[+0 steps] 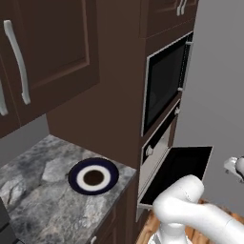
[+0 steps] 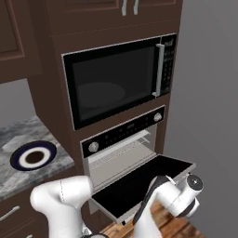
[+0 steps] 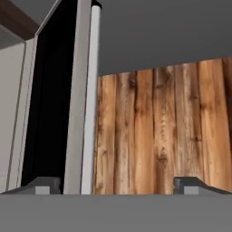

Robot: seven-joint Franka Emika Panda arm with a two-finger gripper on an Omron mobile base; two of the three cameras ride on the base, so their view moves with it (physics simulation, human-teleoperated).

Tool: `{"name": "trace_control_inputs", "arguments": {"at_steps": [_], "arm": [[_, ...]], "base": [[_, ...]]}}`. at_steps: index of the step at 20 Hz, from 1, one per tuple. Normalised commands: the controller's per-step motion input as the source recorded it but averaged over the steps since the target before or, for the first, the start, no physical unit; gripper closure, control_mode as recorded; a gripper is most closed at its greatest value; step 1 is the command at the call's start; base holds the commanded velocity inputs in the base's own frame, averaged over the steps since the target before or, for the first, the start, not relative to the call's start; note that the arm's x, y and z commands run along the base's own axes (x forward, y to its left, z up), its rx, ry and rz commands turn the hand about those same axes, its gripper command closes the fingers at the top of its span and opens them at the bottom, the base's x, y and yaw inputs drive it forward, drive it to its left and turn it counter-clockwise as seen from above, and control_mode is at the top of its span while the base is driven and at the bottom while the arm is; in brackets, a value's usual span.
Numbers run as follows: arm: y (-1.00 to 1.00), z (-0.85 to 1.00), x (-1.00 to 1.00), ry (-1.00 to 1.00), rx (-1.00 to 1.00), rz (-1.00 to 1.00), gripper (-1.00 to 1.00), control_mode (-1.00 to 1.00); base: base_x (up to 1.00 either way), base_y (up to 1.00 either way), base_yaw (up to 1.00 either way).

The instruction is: Take the baked cake out of the oven and place it on the plate for cooling. Then close the oven door.

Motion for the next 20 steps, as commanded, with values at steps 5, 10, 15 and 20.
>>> {"name": "trace_control_inputs", "arguments": {"at_steps": [5,10,15,20], "arm": [[0.05,0.82,0.0,0.0,-0.01,0.05,-1.0,-1.0],[0.15,0.82,0.0,0.0,0.03,0.03,-1.0,-1.0],[0.32,0.51,0.01,0.0,0.08,0.06,-1.0,-1.0],[0.38,0.1,0.01,0.01,0.13,0.14,-1.0,-1.0]], "base": [[0.0,0.0,0.0],[0.0,0.0,0.0],[0.0,0.0,0.0],[0.0,0.0,0.0]]}}
